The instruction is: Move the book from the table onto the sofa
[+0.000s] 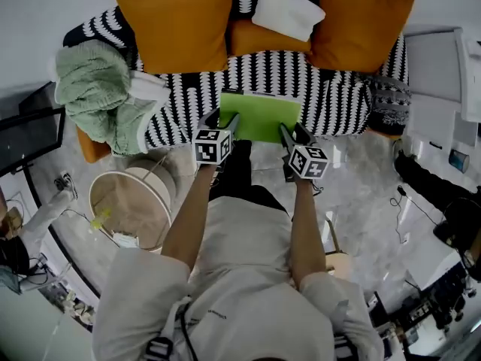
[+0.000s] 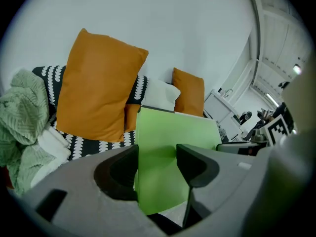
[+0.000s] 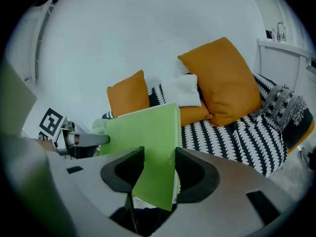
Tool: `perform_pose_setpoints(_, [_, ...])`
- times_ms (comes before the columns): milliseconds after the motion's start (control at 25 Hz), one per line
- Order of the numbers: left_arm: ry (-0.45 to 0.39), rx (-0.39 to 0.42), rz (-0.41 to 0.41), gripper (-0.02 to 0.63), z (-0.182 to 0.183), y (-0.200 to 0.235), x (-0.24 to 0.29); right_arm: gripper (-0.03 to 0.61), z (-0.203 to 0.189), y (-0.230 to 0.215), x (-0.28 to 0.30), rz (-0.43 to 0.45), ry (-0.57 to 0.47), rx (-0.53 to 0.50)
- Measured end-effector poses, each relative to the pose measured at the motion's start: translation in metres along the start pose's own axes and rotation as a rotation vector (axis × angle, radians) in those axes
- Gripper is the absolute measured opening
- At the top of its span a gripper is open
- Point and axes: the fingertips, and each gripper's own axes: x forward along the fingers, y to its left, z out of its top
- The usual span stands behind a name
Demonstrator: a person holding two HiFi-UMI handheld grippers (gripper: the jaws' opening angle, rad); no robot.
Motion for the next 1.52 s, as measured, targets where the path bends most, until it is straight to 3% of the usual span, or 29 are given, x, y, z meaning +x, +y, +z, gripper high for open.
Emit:
perform_pose_setpoints(400, [0.123,-0.072,-0.006,0.245,-0.017,0.061,0.096,0.193,-0.018,-0.038,0.099,0.002,0.127,-0.008])
perform_pose_setpoints(560, [0.167,-0.068,-0.017,0.244,-0.033,0.08,0.155,0.193,-0.036,-0.075,0.148,0.001,0.156,0.005])
perform_pose_setpoints(760, [0.228,-0.095,-0.027,0.239,-0.054,0.095,0.197,0.193,-0.043,-0.102,0.186,-0.005,0.175,-0.032])
perform_pose_setpoints(960, [0.296,-0.065,-0.037,0.239,-0.068,0.099,0.235,0.193,-0.048,-0.13,0.213,-0.017,0.19,-0.043])
perform_pose_setpoints(1280, [0.281,-0.112,0.009,0.239,-0.083,0.107,0.251,0.193,-0.055,-0.142,0.232,-0.01,0.225,-0.099])
perform_pose_setpoints(1520, [0.25,-0.127,0.027,0.239,-0.085,0.111,0.273,0.193,-0.058,-0.157,0.253,-0.029,0.239,-0.084])
